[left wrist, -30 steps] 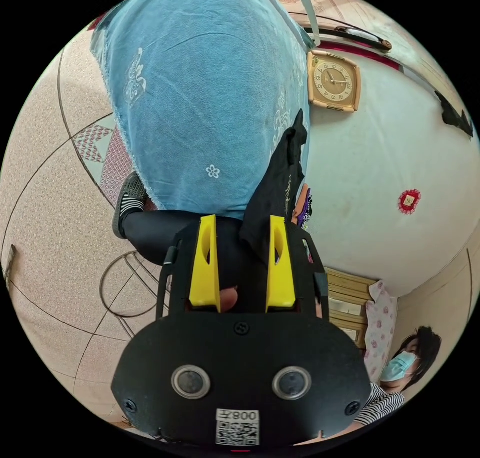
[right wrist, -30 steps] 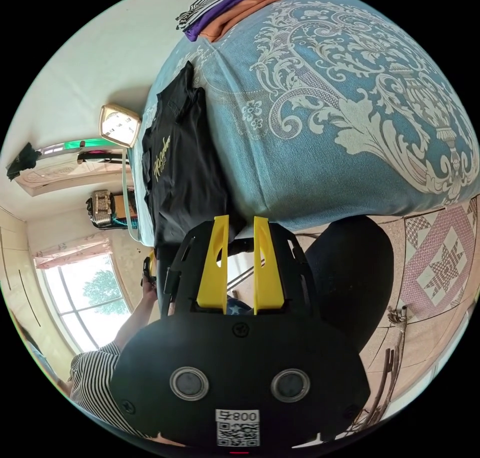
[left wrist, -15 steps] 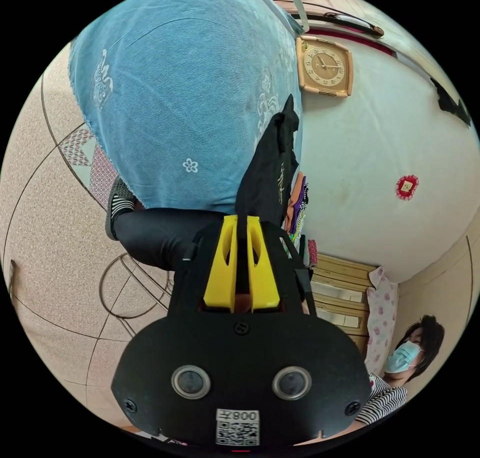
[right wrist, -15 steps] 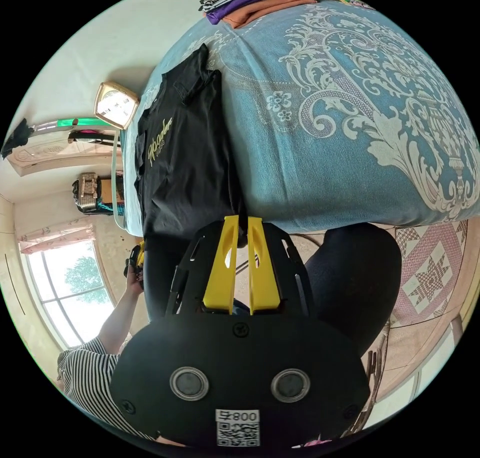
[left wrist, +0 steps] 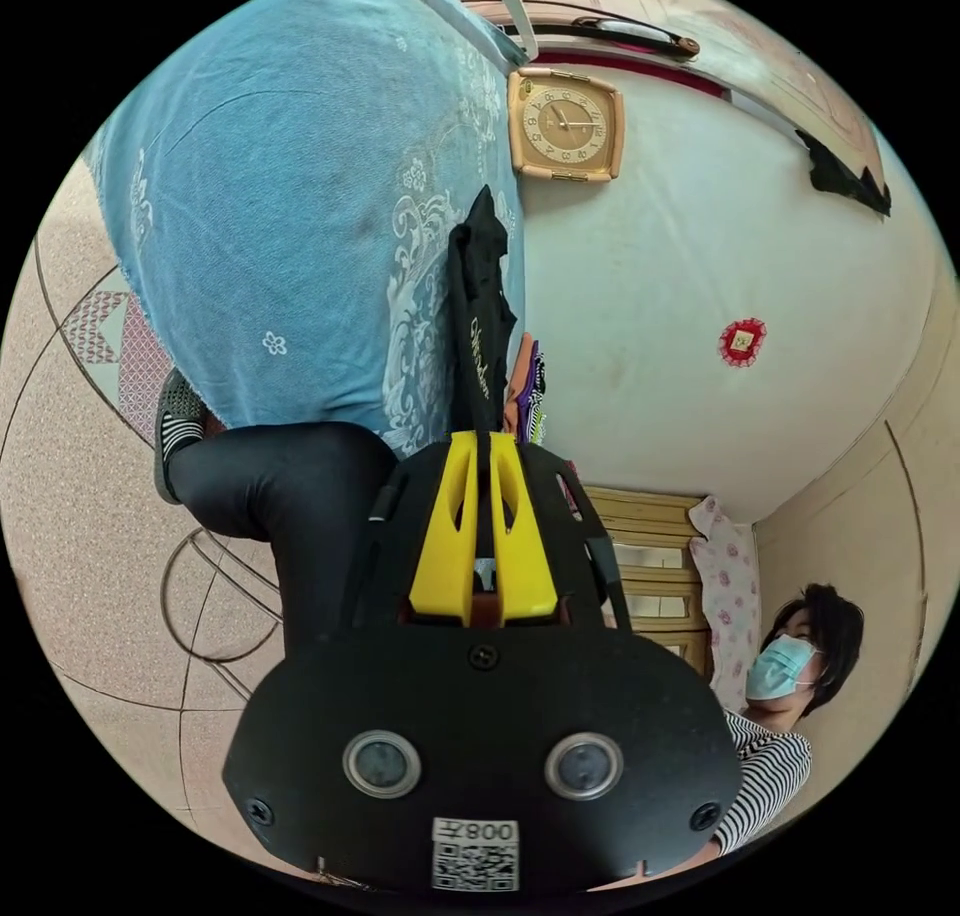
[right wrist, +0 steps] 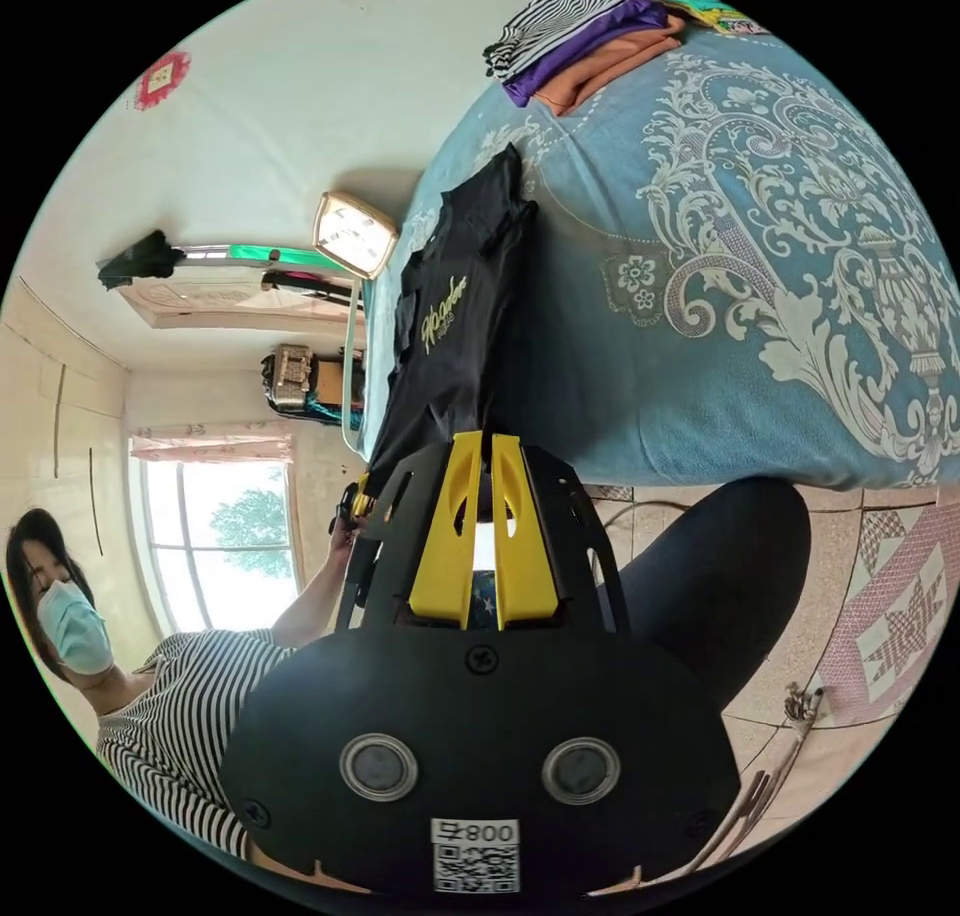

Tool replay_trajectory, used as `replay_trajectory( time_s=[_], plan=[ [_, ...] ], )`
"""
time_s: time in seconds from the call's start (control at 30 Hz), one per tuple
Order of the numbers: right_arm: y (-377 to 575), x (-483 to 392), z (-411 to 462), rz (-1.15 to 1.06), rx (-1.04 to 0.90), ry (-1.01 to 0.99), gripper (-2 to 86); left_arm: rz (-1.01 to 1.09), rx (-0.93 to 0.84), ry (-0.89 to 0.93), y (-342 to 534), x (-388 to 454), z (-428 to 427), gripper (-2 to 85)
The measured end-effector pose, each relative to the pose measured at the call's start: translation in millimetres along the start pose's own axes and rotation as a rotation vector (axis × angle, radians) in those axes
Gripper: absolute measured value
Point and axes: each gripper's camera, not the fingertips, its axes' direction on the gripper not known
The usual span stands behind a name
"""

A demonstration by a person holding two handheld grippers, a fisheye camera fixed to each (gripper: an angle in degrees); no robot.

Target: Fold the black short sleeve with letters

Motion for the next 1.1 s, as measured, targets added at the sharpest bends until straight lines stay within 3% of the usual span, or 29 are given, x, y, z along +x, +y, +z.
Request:
replay_trajectory(
  time_s=[0.3,0.67,1.1],
  plan=[
    [-1,-9,-36,-0.065,-0.007,-0.077,1.5,0.037,0.007,0.045,-9,24,-9,1.7],
    [11,6,-56,0.016,-0.042,-0.105,1.4,-0.008,-0.018,0.048,-20,30,-4,1.7],
    [-87,-27,-47,0.001,-0.007,-0.123,1.5,0.042,-0.006,0.081,-122,74,69,1.5]
  ],
)
